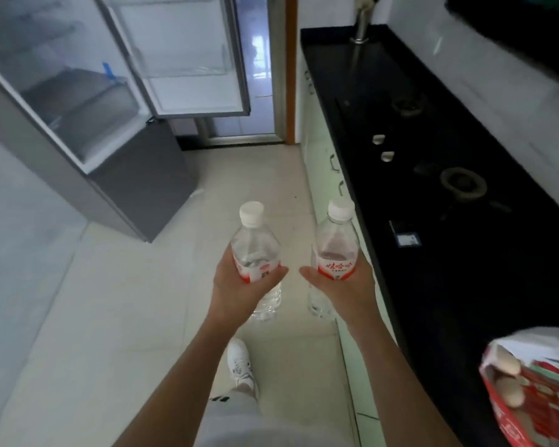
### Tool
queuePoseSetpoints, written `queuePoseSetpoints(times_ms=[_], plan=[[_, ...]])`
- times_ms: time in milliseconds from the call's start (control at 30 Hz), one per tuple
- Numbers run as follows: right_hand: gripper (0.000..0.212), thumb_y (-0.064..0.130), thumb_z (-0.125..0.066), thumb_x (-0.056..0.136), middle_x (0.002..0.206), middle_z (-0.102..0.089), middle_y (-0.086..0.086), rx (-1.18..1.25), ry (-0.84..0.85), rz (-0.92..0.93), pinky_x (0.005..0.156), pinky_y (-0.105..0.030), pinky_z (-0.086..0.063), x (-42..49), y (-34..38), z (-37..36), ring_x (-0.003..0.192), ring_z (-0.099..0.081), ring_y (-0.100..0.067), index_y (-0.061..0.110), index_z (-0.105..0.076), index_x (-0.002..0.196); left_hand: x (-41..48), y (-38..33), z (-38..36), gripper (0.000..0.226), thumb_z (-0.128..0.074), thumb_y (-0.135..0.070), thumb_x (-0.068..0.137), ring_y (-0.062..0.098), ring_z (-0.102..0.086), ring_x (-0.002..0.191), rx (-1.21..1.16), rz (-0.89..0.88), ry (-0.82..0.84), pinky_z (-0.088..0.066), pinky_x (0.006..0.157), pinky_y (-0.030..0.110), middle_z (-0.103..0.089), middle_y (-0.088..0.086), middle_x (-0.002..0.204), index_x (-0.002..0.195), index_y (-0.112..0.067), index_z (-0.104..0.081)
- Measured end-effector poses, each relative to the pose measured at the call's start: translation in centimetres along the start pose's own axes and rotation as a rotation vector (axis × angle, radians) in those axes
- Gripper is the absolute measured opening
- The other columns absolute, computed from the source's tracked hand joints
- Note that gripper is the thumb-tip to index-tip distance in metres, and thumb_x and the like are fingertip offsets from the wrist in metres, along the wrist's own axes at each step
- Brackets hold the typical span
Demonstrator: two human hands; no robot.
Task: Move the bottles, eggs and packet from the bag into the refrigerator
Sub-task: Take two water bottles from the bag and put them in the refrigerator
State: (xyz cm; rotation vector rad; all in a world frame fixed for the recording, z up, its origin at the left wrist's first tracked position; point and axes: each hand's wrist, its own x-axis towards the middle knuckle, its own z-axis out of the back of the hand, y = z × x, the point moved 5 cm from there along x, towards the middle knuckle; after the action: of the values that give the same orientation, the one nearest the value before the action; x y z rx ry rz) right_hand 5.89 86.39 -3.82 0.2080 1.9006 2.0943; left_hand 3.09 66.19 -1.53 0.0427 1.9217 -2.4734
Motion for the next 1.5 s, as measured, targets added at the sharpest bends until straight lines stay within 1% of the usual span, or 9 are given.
queuePoseSetpoints(times_ms=[133,200,500,667,800,1000,1233,1367,1500], plan=[[0.059,0.015,-0.093,0.063,0.095,-0.072,0.006,-0.018,0.113,0.002,0.077,-0.026,-0.058,1.9,1.0,-6.8,0.086,-0.070,-0.007,0.025,-0.061,0.112,1.2,1.7,6.1,0.046,-0.086,-0.032,0.068,0.015,-0.072,0.087,-0.001,0.027,-0.117,-0.059,0.082,0.043,-0.074,-0.003,0.092,0.106,-0.020,-0.064],[0.060,0.017,-0.093,0.063,0.096,-0.072,0.004,-0.034,0.165,0.001,0.077,-0.030,-0.059,3.1,1.3,-10.4,0.086,-0.071,-0.010,0.024,-0.061,0.113,2.3,2.9,9.0,0.044,-0.086,-0.030,0.068,0.014,-0.072,0.085,0.008,0.043,-0.157,-0.059,0.083,0.044,-0.073,-0.004,0.091,0.105,-0.021,-0.063],[0.057,0.019,-0.093,0.062,0.092,-0.072,0.004,-0.093,0.304,0.032,0.075,-0.031,-0.060,9.6,4.1,-26.6,0.083,-0.071,-0.011,0.025,-0.060,0.108,10.9,6.5,21.2,0.049,-0.087,-0.036,0.069,0.008,-0.070,0.086,0.010,0.049,-0.287,-0.058,0.077,0.028,-0.069,-0.013,0.092,0.108,-0.027,-0.057],[0.057,0.020,-0.092,0.063,0.098,-0.070,0.010,-0.121,0.352,0.090,0.071,-0.013,-0.054,13.0,6.4,-35.3,0.087,-0.068,-0.001,0.033,-0.057,0.106,15.7,8.4,27.4,0.045,-0.087,-0.028,0.073,0.008,-0.069,0.086,0.007,0.058,-0.341,-0.058,0.075,0.027,-0.068,-0.015,0.092,0.106,-0.030,-0.057],[0.060,0.018,-0.091,0.065,0.100,-0.070,0.005,-0.113,0.396,0.091,0.070,-0.011,-0.053,14.9,7.3,-40.3,0.086,-0.068,-0.002,0.022,-0.058,0.115,18.7,9.3,31.4,0.047,-0.086,-0.034,0.073,0.007,-0.069,0.088,0.011,0.057,-0.377,-0.058,0.076,0.025,-0.068,-0.015,0.094,0.110,-0.031,-0.056],[0.069,0.028,-0.093,0.065,0.106,-0.070,0.000,-0.137,0.449,0.101,0.085,-0.031,-0.059,17.9,7.5,-45.8,0.095,-0.070,-0.013,0.018,-0.057,0.123,22.5,10.2,35.6,0.056,-0.086,-0.032,0.073,0.006,-0.068,0.090,0.022,0.064,-0.450,-0.058,0.073,0.018,-0.068,-0.012,0.095,0.119,-0.024,-0.055],[0.067,0.025,-0.091,0.067,0.105,-0.069,0.008,-0.148,0.519,0.137,0.081,-0.019,-0.057,23.4,7.9,-51.2,0.093,-0.068,-0.003,0.021,-0.055,0.123,28.3,11.2,38.1,0.055,-0.085,-0.036,0.073,0.009,-0.068,0.087,0.060,0.070,-0.508,-0.059,0.072,0.022,-0.067,-0.005,0.097,0.115,-0.021,-0.054],[0.067,0.025,-0.091,0.067,0.106,-0.068,0.011,-0.118,0.555,0.163,0.082,-0.017,-0.057,28.4,8.6,-54.1,0.094,-0.067,0.001,0.023,-0.054,0.123,33.4,10.9,38.8,0.067,-0.077,-0.058,0.065,0.012,-0.069,0.090,0.074,0.046,-0.548,-0.059,0.075,0.023,-0.067,-0.006,0.099,0.118,-0.022,-0.054],[0.075,0.029,-0.090,0.067,0.110,-0.065,0.017,-0.078,0.570,0.199,0.084,-0.014,-0.055,34.6,10.6,-56.5,0.099,-0.064,0.005,0.023,-0.051,0.130,39.7,9.8,38.7,0.072,-0.075,-0.061,0.063,0.013,-0.069,0.089,0.065,0.037,-0.596,-0.059,0.075,0.023,-0.068,-0.005,0.099,0.118,-0.019,-0.054]])
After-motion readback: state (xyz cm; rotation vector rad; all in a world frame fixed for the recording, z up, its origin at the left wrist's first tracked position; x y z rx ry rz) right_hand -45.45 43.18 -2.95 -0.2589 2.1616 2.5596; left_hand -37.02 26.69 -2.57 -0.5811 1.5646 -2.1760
